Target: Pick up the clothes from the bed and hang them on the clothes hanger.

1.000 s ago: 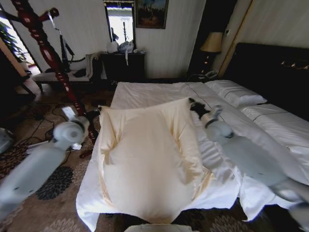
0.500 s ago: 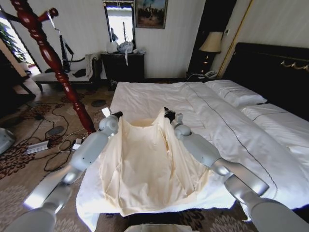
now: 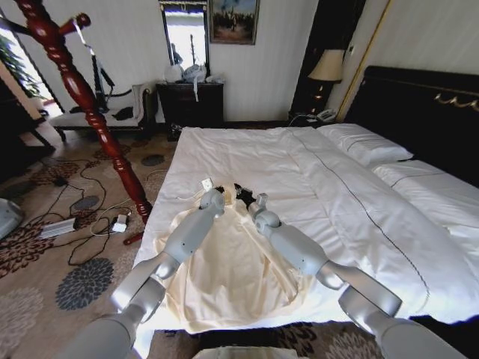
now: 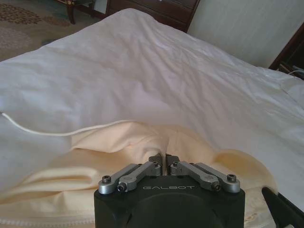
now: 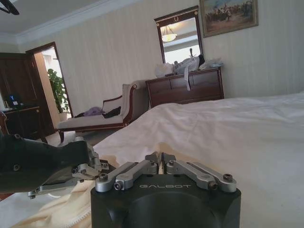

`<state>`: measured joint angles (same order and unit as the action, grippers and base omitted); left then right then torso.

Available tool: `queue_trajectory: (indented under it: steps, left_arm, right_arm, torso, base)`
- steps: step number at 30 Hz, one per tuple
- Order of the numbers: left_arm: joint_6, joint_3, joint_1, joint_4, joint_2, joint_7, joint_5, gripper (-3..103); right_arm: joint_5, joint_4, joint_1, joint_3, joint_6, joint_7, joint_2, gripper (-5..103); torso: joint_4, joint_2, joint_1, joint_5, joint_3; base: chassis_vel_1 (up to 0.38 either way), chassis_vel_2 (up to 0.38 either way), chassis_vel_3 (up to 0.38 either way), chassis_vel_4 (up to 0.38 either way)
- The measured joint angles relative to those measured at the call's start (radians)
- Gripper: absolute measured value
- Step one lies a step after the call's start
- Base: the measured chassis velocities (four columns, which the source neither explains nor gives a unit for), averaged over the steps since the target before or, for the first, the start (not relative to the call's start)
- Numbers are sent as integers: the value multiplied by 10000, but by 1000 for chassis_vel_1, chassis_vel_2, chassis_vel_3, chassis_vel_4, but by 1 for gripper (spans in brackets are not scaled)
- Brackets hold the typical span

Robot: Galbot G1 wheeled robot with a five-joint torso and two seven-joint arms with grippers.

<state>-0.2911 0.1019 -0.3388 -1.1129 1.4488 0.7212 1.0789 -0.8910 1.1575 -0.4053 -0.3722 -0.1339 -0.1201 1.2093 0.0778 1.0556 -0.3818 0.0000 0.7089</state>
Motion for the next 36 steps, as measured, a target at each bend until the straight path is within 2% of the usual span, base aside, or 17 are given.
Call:
queue_trajectory:
  steps: [2, 4, 7, 8, 9, 10, 11, 14, 17, 19, 22, 23, 25, 30, 32, 33, 36]
  left_arm:
    - [-212, -22, -79, -334, -303, 206, 332, 16]
    - [-421, -21, -139, -621, -535, 357, 651, 16]
    - [-947, 33, -399, -1797, -1453, 738, 1700, 32]
    - [-1269, 29, -566, -2458, -1991, 858, 2212, 38]
    - [-1269, 29, -566, -2458, -1991, 858, 2212, 38]
    - [-1514, -20, -697, -2890, -2363, 939, 2532, 43]
    - [-1728, -78, -798, -3207, -2641, 969, 2718, 43]
    - [-2001, -420, -1217, -4387, -3721, 427, 2908, 59]
    - [-1901, -667, -1363, -4859, -4081, 237, 3019, 65]
    - [-1544, -1295, -1665, -5889, -4922, -168, 3422, 76]
    - [-1425, -1673, -1801, -6449, -5432, -407, 3785, 81]
    - [-1223, -1942, -1832, -6808, -5836, -475, 4028, 92]
    - [-1133, -2008, -1820, -6890, -5920, -465, 4073, 92]
    - [-646, -2733, -1787, -7997, -6647, -283, 4531, 100]
    - [-406, -3400, -2175, -8785, -7533, -842, 3878, 100]
    - [-406, -3400, -2175, -8785, -7533, -842, 3878, 100]
    - [134, -4355, -2831, -9356, -8488, -1588, 2661, 100]
  right_arm:
    - [-208, 310, -98, 8, 344, -185, -162, 12]
    - [-369, 558, -142, 13, 637, -349, -313, 17]
    - [-1036, 1501, -303, 61, 1632, -947, -890, 28]
    - [-1528, 2104, -412, 191, 2270, -1321, -1241, 38]
    - [-1528, 2104, -412, 191, 2270, -1321, -1241, 38]
    - [-1920, 2530, -511, 318, 2769, -1553, -1506, 38]
    - [-2236, 2867, -593, 417, 3128, -1695, -1725, 44]
    - [-2914, 4205, -948, 1030, 3918, -2142, -2555, 61]
    - [-2915, 4584, -1074, 1361, 3860, -2169, -2823, 66]
    - [-2824, 5360, -1369, 2352, 3303, -2038, -3405, 77]
    - [-2729, 5702, -1533, 2960, 2814, -1862, -3822, 82]
    - [-2538, 5928, -1739, 3543, 2353, -1726, -4232, 93]
    - [-2455, 6010, -1844, 3774, 2233, -1681, -4376, 93]
    - [-2175, 7135, -3117, 6035, 1795, -1736, -5163, 100]
    - [-1816, 7730, -4149, 7426, 1456, -1754, -5457, 100]
    - [-1816, 7730, -4149, 7426, 1456, -1754, -5457, 100]
    - [-1239, 8132, -5143, 9050, 877, -1530, -5552, 100]
  torso:
    - [-5, 0, 0, 1, 0]
    - [-4, 0, 0, 0, 0]
    - [2, 0, 0, 0, -1]
    - [0, 1, 0, -1, -1]
    - [0, 1, 0, -1, -1]
    - [-1, 1, 1, -2, -1]
    - [-3, 0, 1, -2, -1]
    - [1, 1, 1, 0, -1]
    - [0, 1, 1, -1, -1]
    - [1, 1, 1, -1, -1]
    - [-3, 1, 2, -1, -2]
    - [-6, 1, 3, 0, -2]
    - [-5, 1, 3, 0, -2]
    - [11, 0, -3, 2, 1]
    - [4, 1, 0, 4, -1]
    - [4, 1, 0, 4, -1]
    - [-7, 2, 4, -4, -3]
  base:
    - [0, 0, 0, 0]
    - [0, 0, 0, 0]
    - [0, 0, 0, 0]
    - [0, 0, 0, 0]
    - [0, 0, 0, 0]
    - [0, 0, 0, 0]
    - [0, 0, 0, 0]
    - [0, 0, 0, 0]
    - [0, 0, 0, 0]
    - [0, 0, 0, 0]
    - [0, 0, 0, 0]
    - [0, 0, 0, 0]
    - [0, 0, 0, 0]
    - [0, 0, 0, 0]
    - [0, 0, 0, 0]
    - [0, 0, 0, 0]
    - [0, 0, 0, 0]
